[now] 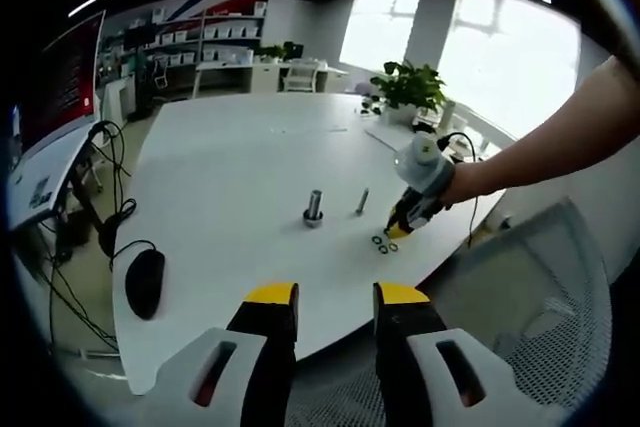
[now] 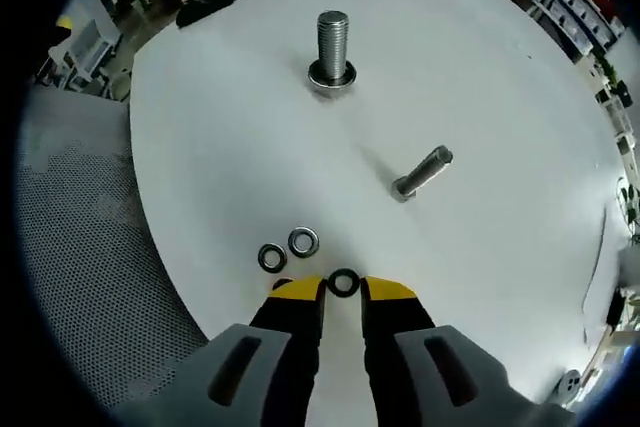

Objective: Place the washer onto the threaded stud by aligning its center hole with the stud, sliding it down to the base, and recovering from edge contact or off-axis alignment until the washer reaches the visible bottom stop.

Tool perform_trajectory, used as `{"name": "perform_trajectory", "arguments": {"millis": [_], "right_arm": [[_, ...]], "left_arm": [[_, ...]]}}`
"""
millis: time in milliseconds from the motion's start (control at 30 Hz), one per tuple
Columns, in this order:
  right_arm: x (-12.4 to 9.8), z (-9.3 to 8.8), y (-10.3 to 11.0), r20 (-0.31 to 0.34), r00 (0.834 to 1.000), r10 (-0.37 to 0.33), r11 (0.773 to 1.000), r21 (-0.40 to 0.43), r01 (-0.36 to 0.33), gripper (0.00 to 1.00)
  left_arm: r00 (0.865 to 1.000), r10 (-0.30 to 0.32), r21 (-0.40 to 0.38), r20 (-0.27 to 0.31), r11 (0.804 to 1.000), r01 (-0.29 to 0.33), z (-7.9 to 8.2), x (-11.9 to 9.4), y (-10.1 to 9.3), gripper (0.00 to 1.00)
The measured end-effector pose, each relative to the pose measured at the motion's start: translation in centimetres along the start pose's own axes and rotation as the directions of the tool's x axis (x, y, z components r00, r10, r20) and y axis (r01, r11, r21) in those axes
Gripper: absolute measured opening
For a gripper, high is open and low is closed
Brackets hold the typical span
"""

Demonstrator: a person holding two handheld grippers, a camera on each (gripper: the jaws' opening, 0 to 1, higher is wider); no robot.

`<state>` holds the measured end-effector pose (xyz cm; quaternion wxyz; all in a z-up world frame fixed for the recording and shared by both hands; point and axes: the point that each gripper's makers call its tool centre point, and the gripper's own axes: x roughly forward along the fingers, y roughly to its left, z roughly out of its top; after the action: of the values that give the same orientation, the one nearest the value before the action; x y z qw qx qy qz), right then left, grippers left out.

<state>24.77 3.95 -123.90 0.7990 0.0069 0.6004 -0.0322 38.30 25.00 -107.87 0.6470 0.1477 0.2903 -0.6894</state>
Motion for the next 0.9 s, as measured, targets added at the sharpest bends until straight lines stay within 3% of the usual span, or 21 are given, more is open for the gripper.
{"name": "perform_trajectory", "arguments": {"millis": [133,400,733,833,900], "right_arm": [[0.3,0.5,-0.3,0.004,1.000,0.017,1.000,-0.014,-0.017,0.15],[0.6,0.6,-0.5,-0.053,0.998,0.017,0.998,-0.056,-0.020,0.15],[0.1,0.4,0.4,-0.085,0.996,-0.026,0.997,-0.075,0.020,0.14],[-0.2,0.4,0.6,-0.094,0.996,-0.013,0.999,-0.041,0.010,0.14],[-0.5,1.1,-0.1,-0.062,0.998,-0.024,1.000,-0.020,0.023,0.14]], "left_arm": [[1.000,0.001,-0.002,0.000,1.000,-0.001,0.0,0.0,0.0,0.28],[1.000,0.001,-0.006,-0.003,1.000,-0.001,0.0,0.1,0.0,0.27],[1.000,0.001,-0.002,-0.010,1.000,-0.001,-0.1,0.1,0.0,0.27],[1.000,0.002,-0.002,-0.009,1.000,-0.002,-0.1,0.1,0.0,0.27],[1.000,0.003,-0.005,-0.006,1.000,-0.003,0.0,0.1,0.1,0.27]]}}
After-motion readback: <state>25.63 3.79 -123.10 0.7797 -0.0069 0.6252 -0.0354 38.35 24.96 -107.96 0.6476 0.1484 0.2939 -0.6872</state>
